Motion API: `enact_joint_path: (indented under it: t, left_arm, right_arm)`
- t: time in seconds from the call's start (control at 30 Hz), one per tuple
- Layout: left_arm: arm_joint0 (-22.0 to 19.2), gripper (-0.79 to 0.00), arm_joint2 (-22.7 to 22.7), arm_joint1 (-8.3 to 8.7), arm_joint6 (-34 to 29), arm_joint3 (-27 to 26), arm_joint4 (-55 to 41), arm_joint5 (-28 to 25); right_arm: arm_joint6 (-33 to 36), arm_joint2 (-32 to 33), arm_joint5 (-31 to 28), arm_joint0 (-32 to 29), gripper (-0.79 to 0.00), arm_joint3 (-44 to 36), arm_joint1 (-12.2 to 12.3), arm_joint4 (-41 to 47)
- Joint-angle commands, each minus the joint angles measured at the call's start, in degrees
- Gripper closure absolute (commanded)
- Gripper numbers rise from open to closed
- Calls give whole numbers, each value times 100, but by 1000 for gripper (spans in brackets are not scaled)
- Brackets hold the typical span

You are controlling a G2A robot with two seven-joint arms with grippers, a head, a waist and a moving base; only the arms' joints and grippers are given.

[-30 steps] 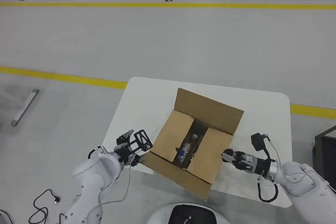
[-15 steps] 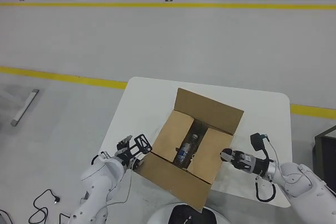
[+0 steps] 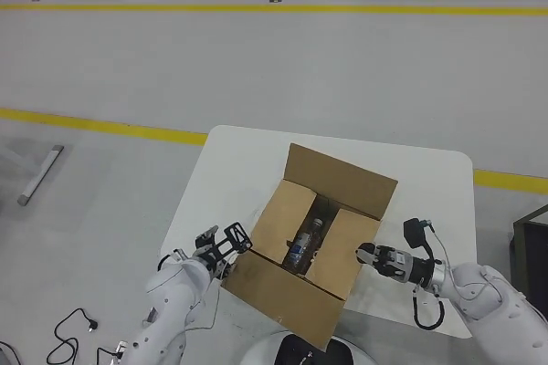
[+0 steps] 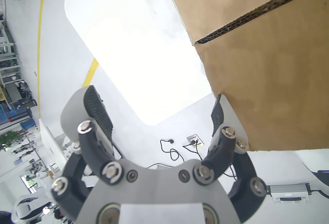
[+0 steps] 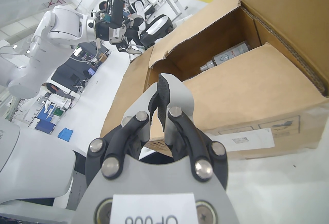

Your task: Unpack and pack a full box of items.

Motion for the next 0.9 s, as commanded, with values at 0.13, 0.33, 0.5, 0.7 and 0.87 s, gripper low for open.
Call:
enact_joint_path:
  t: [0.13,0.33,0.5,0.7,0.87]
  left_arm:
    - [-62,-785,187,-5,203,204,18,325]
    - [-108,-785,300,-5,323,324,-4,561]
    - [-81,-785,311,2,366,222,-121,665]
    - [-48,-785,184,15,154,-155,-710,425]
    - [-63,-785,80,40,-243,-507,-1379,-111]
  right_arm:
    - [212,-88,-12,27,0,70,-8,74]
    - [421,-130,-8,97,0,95,-7,113]
    - [319,-61,-74,97,0,81,-5,231]
    - [445,23,-259,-17,0,-18,40,592]
    - [654,84,-259,-83,0,-99,87,741]
